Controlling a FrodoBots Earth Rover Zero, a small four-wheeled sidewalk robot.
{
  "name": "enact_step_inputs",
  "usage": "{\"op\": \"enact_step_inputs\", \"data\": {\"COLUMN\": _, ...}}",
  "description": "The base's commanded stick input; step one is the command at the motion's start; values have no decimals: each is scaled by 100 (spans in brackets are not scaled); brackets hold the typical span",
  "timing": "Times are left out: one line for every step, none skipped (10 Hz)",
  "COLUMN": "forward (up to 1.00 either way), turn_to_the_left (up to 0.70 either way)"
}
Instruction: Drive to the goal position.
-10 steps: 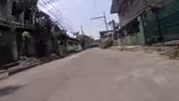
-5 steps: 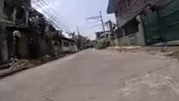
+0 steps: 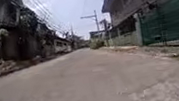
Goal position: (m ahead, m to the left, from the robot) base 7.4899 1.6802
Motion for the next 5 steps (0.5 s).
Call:
{"op": "enact_step_inputs", "data": {"forward": 100, "turn_to_the_left": 0}}
{"op": "enact_step_inputs", "data": {"forward": 100, "turn_to_the_left": 0}}
{"op": "enact_step_inputs", "data": {"forward": 100, "turn_to_the_left": 0}}
{"op": "enact_step_inputs", "data": {"forward": 100, "turn_to_the_left": 0}}
{"op": "enact_step_inputs", "data": {"forward": 100, "turn_to_the_left": 0}}
